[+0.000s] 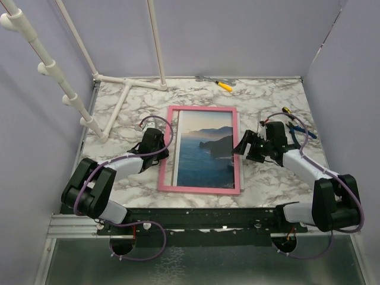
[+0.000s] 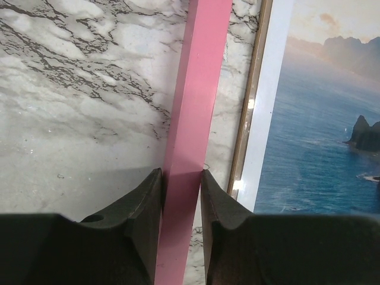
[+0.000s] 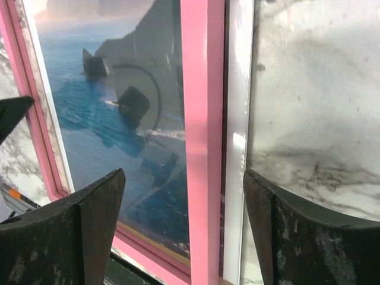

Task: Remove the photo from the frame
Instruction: Remove the photo frame item from the photo frame.

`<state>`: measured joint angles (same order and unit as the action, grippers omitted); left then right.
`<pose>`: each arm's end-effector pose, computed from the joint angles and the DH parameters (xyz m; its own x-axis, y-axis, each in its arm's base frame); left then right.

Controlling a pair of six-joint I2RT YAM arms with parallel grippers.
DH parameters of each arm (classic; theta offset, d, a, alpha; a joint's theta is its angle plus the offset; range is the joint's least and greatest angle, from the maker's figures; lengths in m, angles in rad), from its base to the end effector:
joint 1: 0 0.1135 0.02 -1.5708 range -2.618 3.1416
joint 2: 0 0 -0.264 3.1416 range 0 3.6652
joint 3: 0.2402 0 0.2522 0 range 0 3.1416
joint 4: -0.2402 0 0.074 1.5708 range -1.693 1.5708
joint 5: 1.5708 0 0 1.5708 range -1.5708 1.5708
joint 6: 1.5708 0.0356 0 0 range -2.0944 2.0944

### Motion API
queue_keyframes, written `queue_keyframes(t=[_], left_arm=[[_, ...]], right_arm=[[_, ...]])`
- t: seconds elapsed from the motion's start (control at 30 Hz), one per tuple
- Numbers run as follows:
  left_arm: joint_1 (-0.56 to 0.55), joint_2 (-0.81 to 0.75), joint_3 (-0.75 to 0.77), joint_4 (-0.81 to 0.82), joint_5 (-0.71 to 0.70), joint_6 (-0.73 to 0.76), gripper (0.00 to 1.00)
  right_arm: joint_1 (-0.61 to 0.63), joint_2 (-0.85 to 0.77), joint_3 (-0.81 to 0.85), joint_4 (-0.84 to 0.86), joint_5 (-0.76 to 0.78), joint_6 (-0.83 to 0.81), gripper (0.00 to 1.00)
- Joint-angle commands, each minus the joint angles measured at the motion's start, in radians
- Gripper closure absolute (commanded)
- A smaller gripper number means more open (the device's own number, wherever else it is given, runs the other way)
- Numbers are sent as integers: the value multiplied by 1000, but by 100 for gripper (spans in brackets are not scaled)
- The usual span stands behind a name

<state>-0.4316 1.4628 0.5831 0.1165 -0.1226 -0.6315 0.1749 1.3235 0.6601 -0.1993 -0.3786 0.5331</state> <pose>0.2497 -0.1102 0.1499 -0.7045 -0.3206 -0.6332 -0.1003 0.9282 -0.3584 0.2488 0.0573 0.1846 -0.8467 0.3299 -0.4175 0.0370 0.8192 0.5723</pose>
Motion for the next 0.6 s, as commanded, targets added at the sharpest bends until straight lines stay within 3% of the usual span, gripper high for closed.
queue_keyframes(t=[0.0,0.17,0.57], left_arm=[[11,-3,9,-37,-20,16,81],[11,-5,24,-45,-2,22,93],[10,-65,56,-91,26,16,97]], right_arm=[[2,-62,-66,-62,-13,9,16],[2,-96,-136,-43,-98,32,16],[2,-112,-188,-12,-191,65,16]])
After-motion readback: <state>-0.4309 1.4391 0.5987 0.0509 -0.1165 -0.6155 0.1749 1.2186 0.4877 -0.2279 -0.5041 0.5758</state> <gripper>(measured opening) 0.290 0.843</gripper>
